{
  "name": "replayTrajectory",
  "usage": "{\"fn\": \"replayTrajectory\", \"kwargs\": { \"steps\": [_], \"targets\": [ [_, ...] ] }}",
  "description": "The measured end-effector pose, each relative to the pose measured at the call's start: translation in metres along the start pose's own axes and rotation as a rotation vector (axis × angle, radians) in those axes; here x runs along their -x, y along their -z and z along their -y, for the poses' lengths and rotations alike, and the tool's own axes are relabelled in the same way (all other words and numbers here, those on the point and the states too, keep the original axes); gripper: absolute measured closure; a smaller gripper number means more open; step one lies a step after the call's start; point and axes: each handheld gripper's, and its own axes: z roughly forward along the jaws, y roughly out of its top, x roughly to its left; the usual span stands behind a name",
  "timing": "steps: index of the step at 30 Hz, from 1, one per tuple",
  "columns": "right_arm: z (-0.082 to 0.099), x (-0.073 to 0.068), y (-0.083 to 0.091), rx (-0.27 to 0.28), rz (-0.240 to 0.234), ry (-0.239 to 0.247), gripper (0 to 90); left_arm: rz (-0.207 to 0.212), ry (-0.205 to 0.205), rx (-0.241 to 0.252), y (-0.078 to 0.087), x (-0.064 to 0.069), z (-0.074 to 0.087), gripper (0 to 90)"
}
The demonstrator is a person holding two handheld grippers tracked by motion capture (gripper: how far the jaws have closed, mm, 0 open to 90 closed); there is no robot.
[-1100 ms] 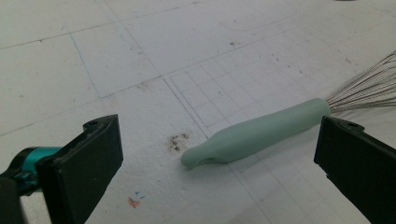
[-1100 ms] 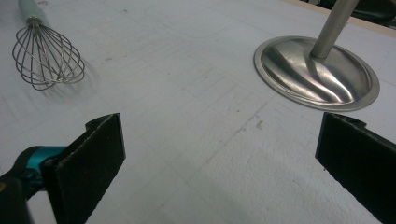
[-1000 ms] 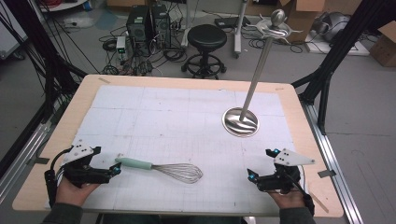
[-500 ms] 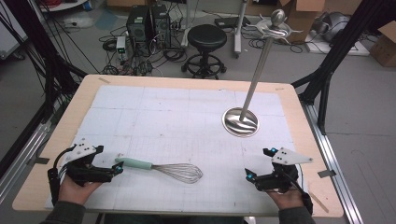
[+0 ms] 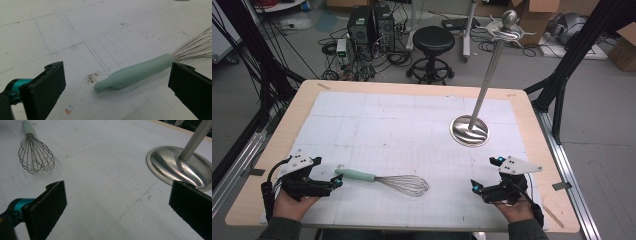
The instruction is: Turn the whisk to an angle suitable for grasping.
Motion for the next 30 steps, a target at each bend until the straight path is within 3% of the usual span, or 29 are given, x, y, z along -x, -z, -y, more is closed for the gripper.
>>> {"fn": "replayTrajectory", "kwargs": {
  "steps": [16,22,30],
  "targets": [
    [-0.026,-0.011,-0.015,-0.003,-0.072,0.057,0.1,0.004,0.005,0.005,0.000,-0.001,0.000,1.7],
    [-0.053,-0.026,-0.034,-0.018,-0.148,0.094,0.1,-0.007,0.013,0.012,0.002,-0.004,0.000,1.7],
    [-0.076,-0.038,-0.052,-0.029,-0.206,0.125,0.1,-0.019,0.023,0.015,0.003,-0.009,0.001,1.7]
  ]
}}
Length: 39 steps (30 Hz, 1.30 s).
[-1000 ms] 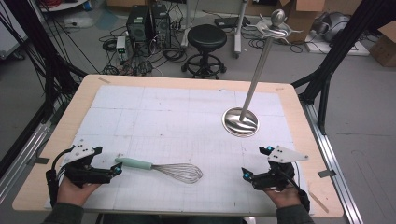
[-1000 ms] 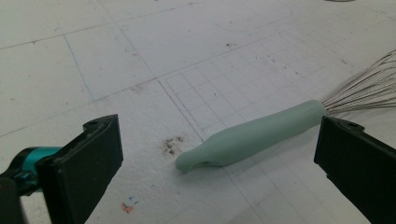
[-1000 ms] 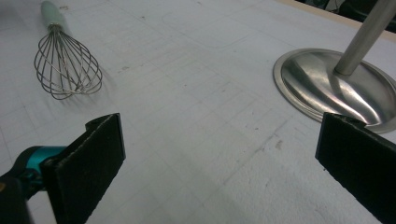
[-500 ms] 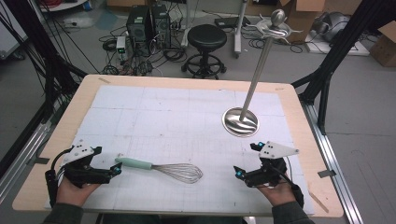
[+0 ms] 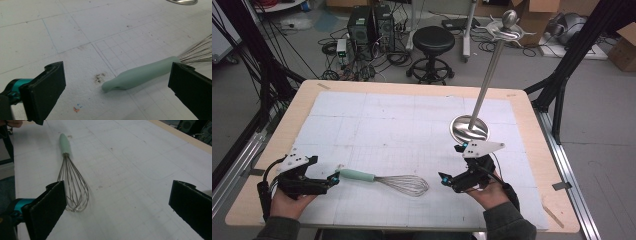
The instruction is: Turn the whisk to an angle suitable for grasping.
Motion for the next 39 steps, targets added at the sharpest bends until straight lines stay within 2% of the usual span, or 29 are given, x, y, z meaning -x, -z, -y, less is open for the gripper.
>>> {"fn": "replayTrajectory", "kwargs": {
  "steps": [5,15,26,33,39],
  "targets": [
    [-0.014,-0.002,-0.015,-0.010,-0.039,0.013,0.1,0.000,0.000,-0.001,0.000,0.000,0.000,1.7],
    [-0.026,-0.006,-0.035,-0.017,-0.087,0.010,0.1,-0.005,0.004,0.001,0.000,-0.001,0.000,1.7],
    [-0.048,-0.015,-0.063,-0.035,-0.150,0.043,0.2,-0.004,0.004,-0.002,-0.001,-0.001,0.000,1.7],
    [-0.055,-0.019,-0.077,-0.050,-0.171,0.048,0.1,-0.003,0.001,-0.001,-0.001,-0.001,0.000,1.7],
    [-0.067,-0.024,-0.092,-0.064,-0.197,0.075,0.1,-0.005,0.003,-0.001,-0.001,-0.002,0.000,1.7]
  ]
}}
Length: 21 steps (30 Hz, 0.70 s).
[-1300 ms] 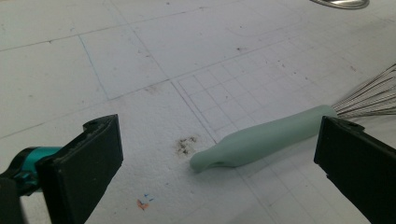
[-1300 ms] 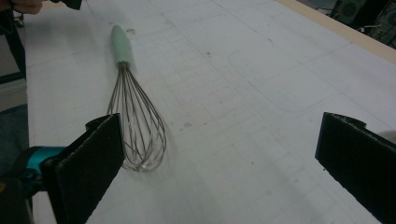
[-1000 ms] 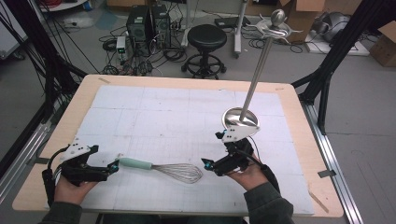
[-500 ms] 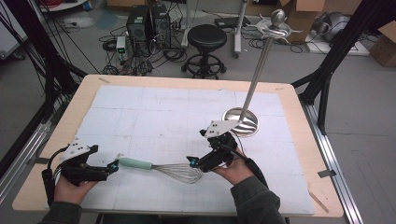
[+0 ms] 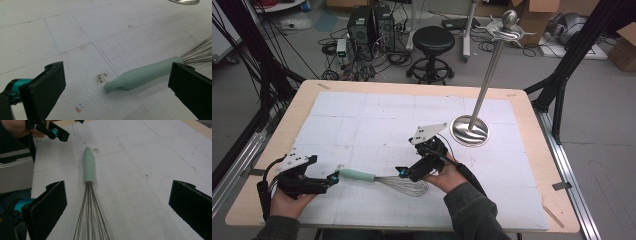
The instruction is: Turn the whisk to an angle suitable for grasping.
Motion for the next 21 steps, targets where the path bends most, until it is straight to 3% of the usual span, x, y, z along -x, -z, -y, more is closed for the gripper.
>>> {"fn": "replayTrajectory", "kwargs": {
  "steps": [9,16,21],
  "targets": [
    [-0.009,-0.001,-0.022,-0.030,-0.040,-0.009,0.1,0.000,-0.003,-0.001,0.000,-0.001,0.000,1.7],
    [-0.020,-0.004,-0.040,-0.043,-0.071,0.032,0.2,-0.001,-0.004,-0.002,0.000,-0.001,0.000,1.7],
    [-0.026,-0.006,-0.055,-0.055,-0.086,0.037,0.6,0.000,-0.004,-0.001,0.000,-0.001,0.000,1.7]
  ]
}}
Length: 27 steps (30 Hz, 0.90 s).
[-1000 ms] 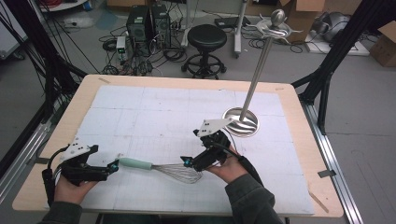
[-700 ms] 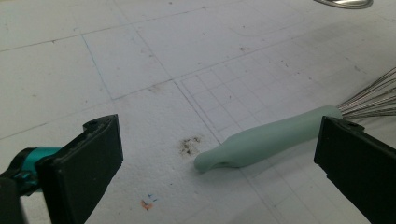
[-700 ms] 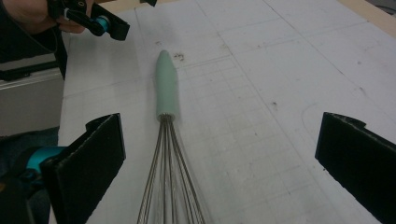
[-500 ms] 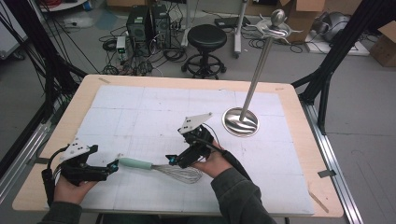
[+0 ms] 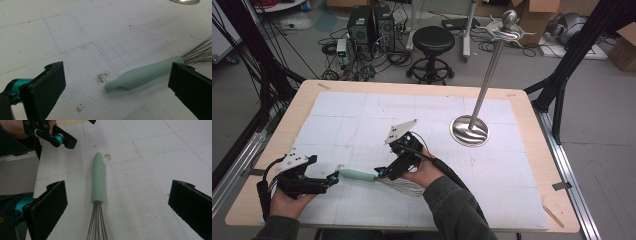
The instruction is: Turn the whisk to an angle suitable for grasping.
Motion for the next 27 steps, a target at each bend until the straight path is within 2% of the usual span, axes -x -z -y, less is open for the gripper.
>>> {"fn": "replayTrajectory", "kwargs": {
  "steps": [4,5,7,9,11,15,23,27],
  "targets": [
    [-0.004,0.000,-0.012,-0.015,-0.021,0.005,0.8,0.000,-0.001,0.000,0.000,0.000,0.000,1.7],
    [-0.005,0.000,-0.015,-0.016,-0.022,0.011,4.1,0.000,0.000,0.001,0.000,0.000,0.000,1.7],
    [-0.006,-0.001,-0.020,-0.029,-0.034,0.004,18.2,0.001,-0.002,0.000,0.000,0.000,0.000,1.7],
    [-0.008,-0.001,-0.026,-0.044,-0.033,0.016,14.2,0.002,0.000,0.001,0.000,0.000,0.000,1.7],
    [-0.008,-0.001,-0.032,-0.058,-0.054,0.024,15.2,0.002,0.000,0.003,0.000,0.000,0.000,1.7],
    [-0.009,-0.001,-0.043,-0.095,-0.061,0.039,15.2,0.002,-0.001,0.003,0.000,0.000,0.000,1.7],
    [-0.007,-0.001,-0.057,-0.157,-0.072,0.035,20.3,0.004,-0.001,0.002,-0.001,0.000,0.000,1.7],
    [-0.007,-0.001,-0.062,-0.172,-0.079,0.052,23.0,0.004,-0.003,0.002,-0.001,0.000,0.000,1.7]
  ]
}}
